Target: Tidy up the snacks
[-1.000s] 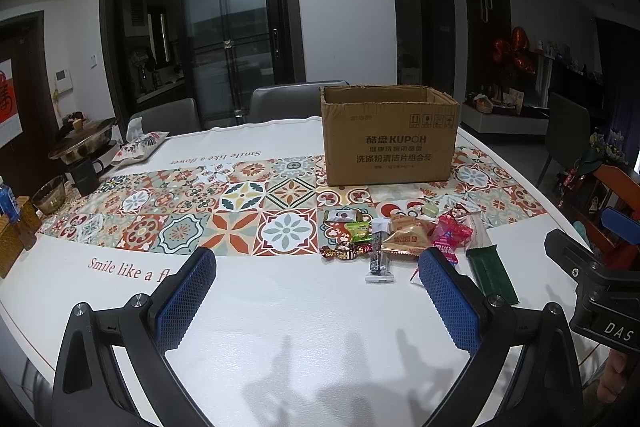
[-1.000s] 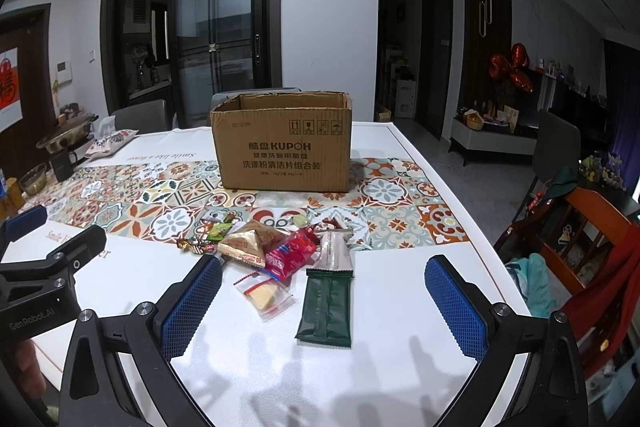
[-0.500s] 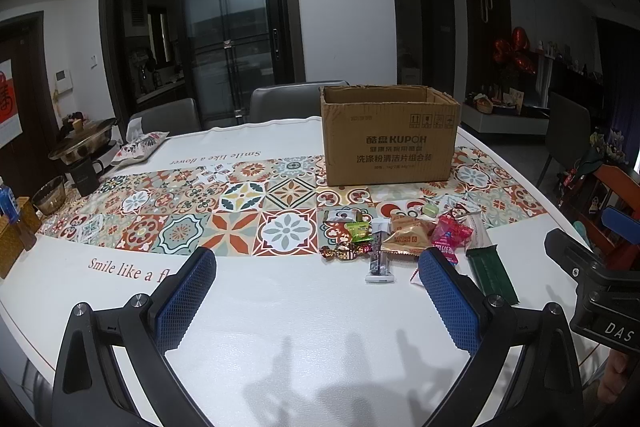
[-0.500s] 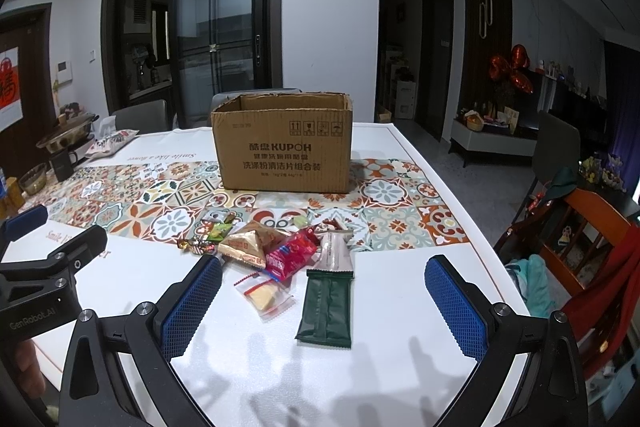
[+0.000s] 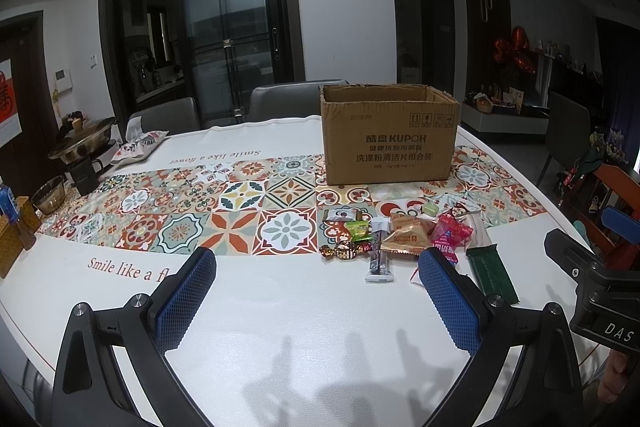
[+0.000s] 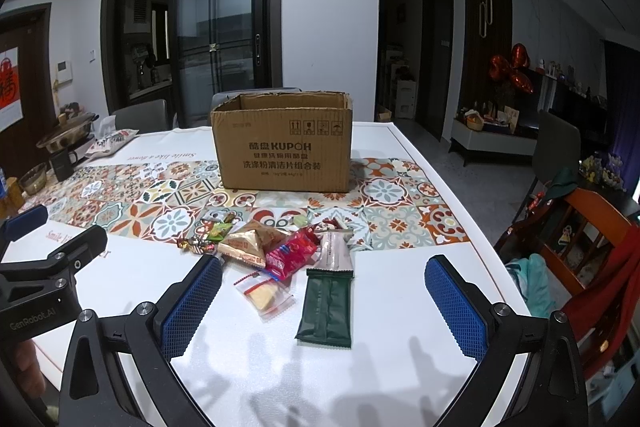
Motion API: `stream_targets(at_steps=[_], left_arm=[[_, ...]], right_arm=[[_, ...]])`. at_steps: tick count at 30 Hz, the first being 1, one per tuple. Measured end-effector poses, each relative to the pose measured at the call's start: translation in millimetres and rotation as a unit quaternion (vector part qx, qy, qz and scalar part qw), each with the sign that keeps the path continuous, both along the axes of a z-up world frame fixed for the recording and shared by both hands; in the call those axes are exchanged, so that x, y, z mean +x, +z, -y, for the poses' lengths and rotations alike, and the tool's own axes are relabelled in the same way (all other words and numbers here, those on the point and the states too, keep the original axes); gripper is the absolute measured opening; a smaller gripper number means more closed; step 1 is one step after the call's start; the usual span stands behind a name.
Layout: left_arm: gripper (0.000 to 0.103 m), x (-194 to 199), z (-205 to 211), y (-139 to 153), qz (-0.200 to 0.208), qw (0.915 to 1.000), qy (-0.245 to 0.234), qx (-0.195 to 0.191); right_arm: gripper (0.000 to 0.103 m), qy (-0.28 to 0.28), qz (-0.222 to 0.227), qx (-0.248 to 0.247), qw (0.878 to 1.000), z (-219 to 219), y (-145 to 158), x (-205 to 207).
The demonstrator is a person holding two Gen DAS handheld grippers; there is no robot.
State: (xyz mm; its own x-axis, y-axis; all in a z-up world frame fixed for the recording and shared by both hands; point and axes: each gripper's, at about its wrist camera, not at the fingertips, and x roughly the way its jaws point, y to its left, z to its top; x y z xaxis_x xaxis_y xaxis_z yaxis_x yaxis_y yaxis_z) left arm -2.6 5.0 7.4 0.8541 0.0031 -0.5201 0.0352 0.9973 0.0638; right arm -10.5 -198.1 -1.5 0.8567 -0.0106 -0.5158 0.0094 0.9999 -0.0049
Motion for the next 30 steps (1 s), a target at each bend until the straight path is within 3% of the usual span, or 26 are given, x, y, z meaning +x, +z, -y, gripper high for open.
stream_targets(at_steps=[26, 30], left_arm=[[0.103, 7, 5, -11, -0.013, 0.9999, -0.011, 0.002], [0.098, 12, 10, -16, -0.018, 0.9995, -0.025, 0.006]], right_arm=[[0.103, 0.003, -0.022, 0.007, 1.000, 0, -9, 9], [0.103, 0.004, -0.035, 0.014, 0.999, 2, -14, 17]])
